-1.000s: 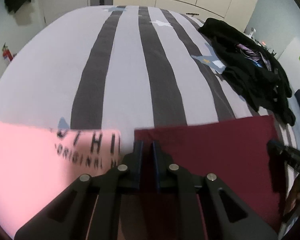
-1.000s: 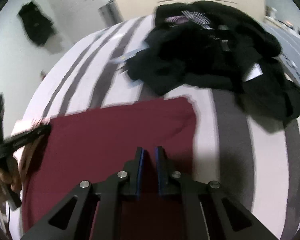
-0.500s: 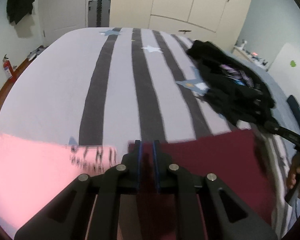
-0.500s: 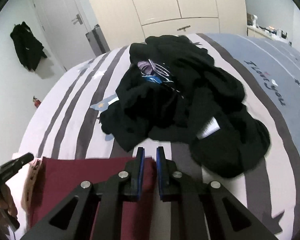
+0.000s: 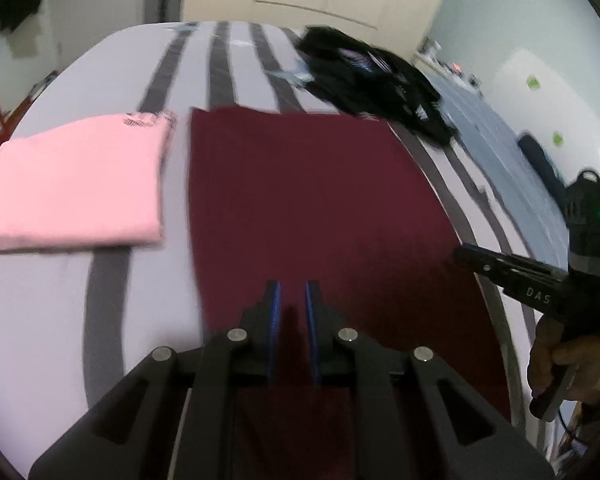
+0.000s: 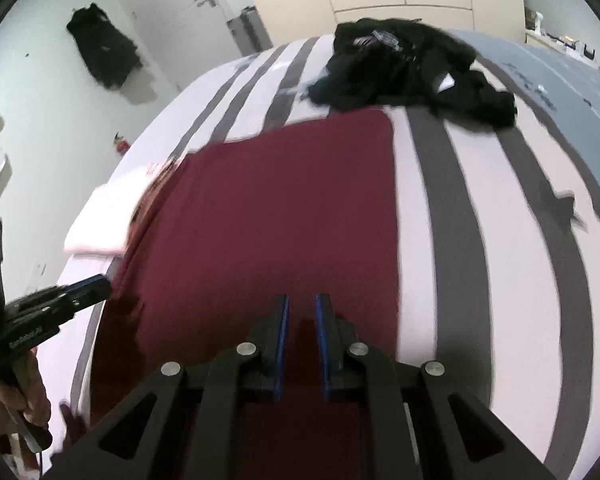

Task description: Fold clothes

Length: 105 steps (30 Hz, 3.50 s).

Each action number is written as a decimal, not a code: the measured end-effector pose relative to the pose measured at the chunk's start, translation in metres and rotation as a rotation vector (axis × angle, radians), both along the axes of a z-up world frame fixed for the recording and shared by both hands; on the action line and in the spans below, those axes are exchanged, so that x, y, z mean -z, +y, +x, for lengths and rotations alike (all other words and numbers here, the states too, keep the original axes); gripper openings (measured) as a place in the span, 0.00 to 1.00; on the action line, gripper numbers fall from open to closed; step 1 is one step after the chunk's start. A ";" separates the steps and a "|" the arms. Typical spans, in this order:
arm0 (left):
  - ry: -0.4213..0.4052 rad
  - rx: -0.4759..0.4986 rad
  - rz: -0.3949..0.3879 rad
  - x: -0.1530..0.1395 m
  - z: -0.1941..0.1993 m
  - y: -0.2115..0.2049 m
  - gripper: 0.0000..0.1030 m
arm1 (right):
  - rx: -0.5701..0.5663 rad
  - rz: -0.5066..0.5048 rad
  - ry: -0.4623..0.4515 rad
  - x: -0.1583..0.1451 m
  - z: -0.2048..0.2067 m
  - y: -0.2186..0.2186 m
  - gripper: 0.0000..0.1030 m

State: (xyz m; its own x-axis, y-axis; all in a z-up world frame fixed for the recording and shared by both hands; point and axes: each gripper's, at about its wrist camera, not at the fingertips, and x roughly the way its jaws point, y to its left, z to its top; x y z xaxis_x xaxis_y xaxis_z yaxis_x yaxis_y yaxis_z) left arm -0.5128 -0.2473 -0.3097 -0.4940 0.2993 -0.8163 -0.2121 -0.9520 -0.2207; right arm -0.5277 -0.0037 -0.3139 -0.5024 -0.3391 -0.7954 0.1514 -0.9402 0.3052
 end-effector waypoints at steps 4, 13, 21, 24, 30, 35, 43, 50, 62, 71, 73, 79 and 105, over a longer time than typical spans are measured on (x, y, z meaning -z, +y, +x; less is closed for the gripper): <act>-0.081 -0.027 -0.082 0.020 0.017 -0.011 0.09 | 0.009 0.009 -0.045 0.017 0.030 0.000 0.14; -0.026 -0.151 -0.117 0.002 0.041 -0.056 0.09 | 0.059 0.041 -0.037 0.021 0.053 0.019 0.14; -0.055 -0.049 -0.043 -0.004 0.082 -0.006 0.09 | 0.024 0.020 -0.033 0.004 0.093 0.009 0.14; -0.129 -0.091 -0.099 0.025 0.092 -0.013 0.16 | 0.010 0.026 -0.062 0.011 0.110 0.005 0.14; -0.091 -0.117 -0.055 0.031 0.099 -0.033 0.29 | 0.010 0.041 -0.077 0.031 0.127 0.014 0.13; -0.070 -0.183 -0.053 0.016 0.109 -0.048 0.29 | 0.021 0.047 -0.071 0.028 0.131 0.018 0.13; -0.015 -0.163 -0.013 -0.022 0.143 -0.049 0.27 | 0.056 0.038 -0.071 0.009 0.152 0.018 0.14; -0.066 -0.039 0.001 0.001 0.146 -0.002 0.00 | 0.032 0.049 -0.078 0.003 0.199 -0.008 0.14; -0.041 -0.092 0.019 0.018 0.162 -0.028 0.00 | 0.080 0.081 -0.111 0.017 0.258 -0.006 0.14; -0.072 -0.258 -0.071 0.043 0.204 -0.047 0.00 | 0.023 0.051 -0.094 0.027 0.304 0.029 0.14; -0.055 -0.289 -0.097 0.043 0.214 -0.047 0.00 | -0.008 0.052 -0.087 0.029 0.314 0.035 0.14; -0.078 -0.400 -0.141 0.040 0.255 -0.046 0.00 | -0.086 0.030 -0.112 0.027 0.356 0.048 0.14; -0.057 -0.407 -0.158 0.038 0.261 -0.069 0.02 | -0.293 -0.015 -0.051 0.013 0.391 -0.043 0.19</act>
